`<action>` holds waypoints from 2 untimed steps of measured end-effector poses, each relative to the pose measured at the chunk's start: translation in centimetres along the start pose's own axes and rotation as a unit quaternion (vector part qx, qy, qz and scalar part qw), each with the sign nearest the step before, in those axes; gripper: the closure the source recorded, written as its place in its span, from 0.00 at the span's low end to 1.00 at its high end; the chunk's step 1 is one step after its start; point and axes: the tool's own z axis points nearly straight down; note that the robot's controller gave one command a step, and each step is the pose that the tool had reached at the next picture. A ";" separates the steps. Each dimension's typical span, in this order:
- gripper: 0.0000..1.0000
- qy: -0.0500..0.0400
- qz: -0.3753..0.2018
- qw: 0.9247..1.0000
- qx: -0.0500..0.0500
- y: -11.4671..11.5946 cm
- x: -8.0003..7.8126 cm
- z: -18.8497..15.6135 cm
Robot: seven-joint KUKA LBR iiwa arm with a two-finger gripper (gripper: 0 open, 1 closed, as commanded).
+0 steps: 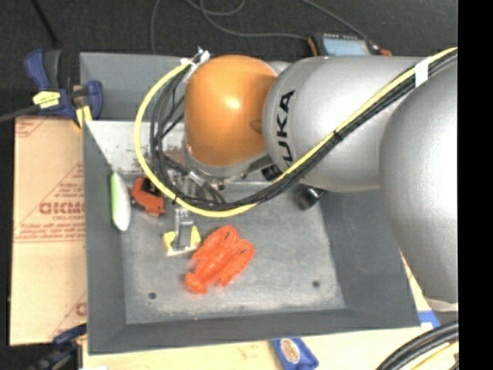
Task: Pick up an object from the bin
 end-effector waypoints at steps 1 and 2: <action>0.00 0.004 0.024 1.000 0.002 -3.9 2.3 3.8; 0.00 0.007 0.008 1.000 0.002 -6.0 3.4 5.8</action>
Offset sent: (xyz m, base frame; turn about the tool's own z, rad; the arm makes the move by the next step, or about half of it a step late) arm -0.0054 -0.0745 -0.0729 -0.0868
